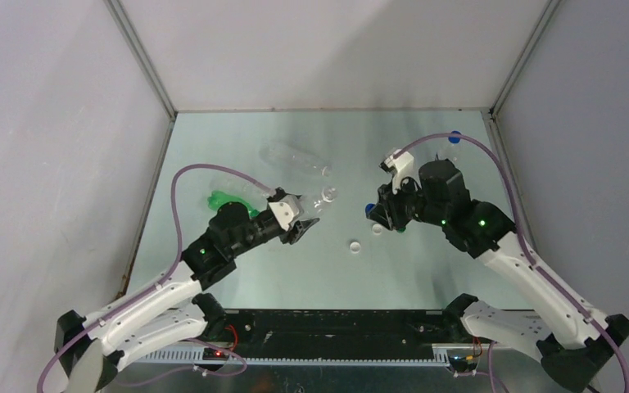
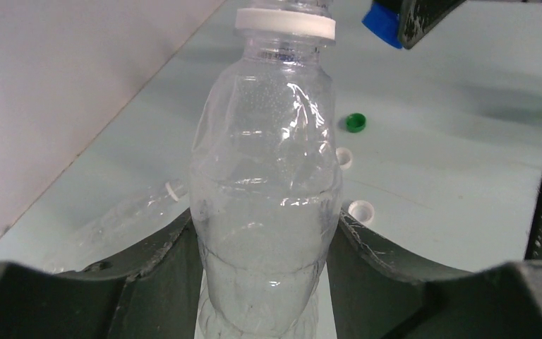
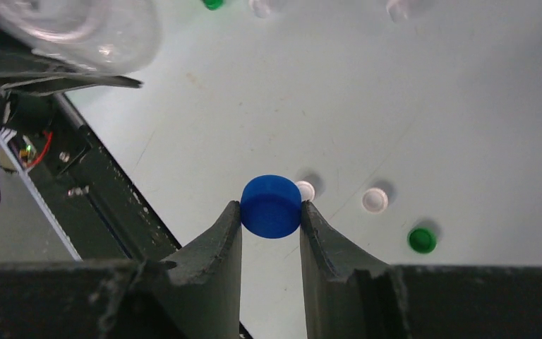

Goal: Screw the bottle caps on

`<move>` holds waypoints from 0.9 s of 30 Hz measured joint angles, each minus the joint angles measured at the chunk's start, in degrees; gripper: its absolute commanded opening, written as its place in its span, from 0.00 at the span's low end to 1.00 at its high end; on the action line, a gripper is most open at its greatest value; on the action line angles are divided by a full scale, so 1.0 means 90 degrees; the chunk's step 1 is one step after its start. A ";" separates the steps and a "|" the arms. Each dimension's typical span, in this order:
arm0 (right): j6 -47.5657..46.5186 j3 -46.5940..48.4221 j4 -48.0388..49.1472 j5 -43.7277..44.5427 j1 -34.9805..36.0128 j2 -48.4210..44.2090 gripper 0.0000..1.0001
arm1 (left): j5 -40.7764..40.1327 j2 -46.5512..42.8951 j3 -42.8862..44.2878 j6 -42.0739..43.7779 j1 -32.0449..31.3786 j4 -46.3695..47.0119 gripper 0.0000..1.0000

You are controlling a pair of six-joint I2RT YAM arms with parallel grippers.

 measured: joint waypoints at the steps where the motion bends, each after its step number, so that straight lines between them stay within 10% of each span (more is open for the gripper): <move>1: -0.0219 0.0012 0.0000 -0.0163 0.0000 -0.0112 0.00 | 0.0187 0.0112 0.0155 0.0114 0.0005 -0.0160 0.52; 27: -0.2244 0.0284 0.0527 -0.2640 0.0097 -0.0619 0.00 | 0.1746 0.0442 0.1015 0.1081 0.0019 -0.1945 0.49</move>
